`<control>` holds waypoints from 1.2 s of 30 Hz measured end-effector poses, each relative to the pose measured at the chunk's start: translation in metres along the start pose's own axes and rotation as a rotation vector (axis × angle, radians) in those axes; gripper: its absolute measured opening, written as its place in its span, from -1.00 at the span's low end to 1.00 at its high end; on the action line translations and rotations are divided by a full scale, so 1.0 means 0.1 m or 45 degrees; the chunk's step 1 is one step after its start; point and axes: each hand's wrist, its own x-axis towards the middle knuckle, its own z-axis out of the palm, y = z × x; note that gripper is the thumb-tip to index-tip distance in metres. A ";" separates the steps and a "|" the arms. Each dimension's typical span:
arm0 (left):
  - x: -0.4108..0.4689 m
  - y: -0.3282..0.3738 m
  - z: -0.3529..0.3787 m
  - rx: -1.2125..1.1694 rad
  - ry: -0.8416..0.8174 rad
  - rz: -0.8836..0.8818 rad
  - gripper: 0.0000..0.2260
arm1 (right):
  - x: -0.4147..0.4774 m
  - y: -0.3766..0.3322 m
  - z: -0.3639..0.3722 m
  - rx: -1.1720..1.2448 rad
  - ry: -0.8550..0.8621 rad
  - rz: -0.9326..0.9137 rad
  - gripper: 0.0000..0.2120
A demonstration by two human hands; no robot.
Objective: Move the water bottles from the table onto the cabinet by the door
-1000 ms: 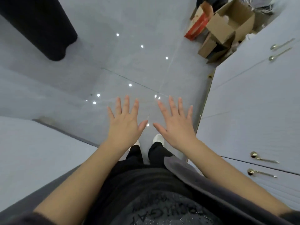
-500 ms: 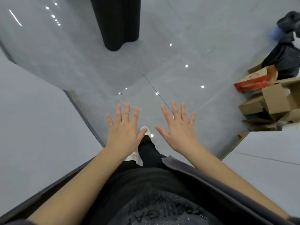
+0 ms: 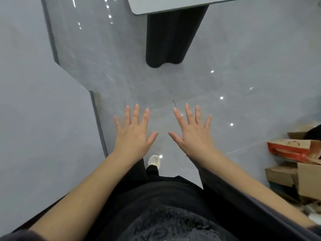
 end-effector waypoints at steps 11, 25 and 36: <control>1.37 -0.61 -0.74 0.052 -0.045 0.101 -0.32 | 1.36 -0.42 -0.63 0.032 -0.027 0.111 -0.29; 2.78 -1.47 -1.76 0.121 -0.029 0.201 -0.33 | 2.80 -1.02 -1.36 0.137 0.006 0.241 -0.28; 4.19 -1.79 -2.42 0.225 -0.016 0.384 -0.32 | 4.29 -1.17 -1.88 0.213 -0.002 0.349 -0.30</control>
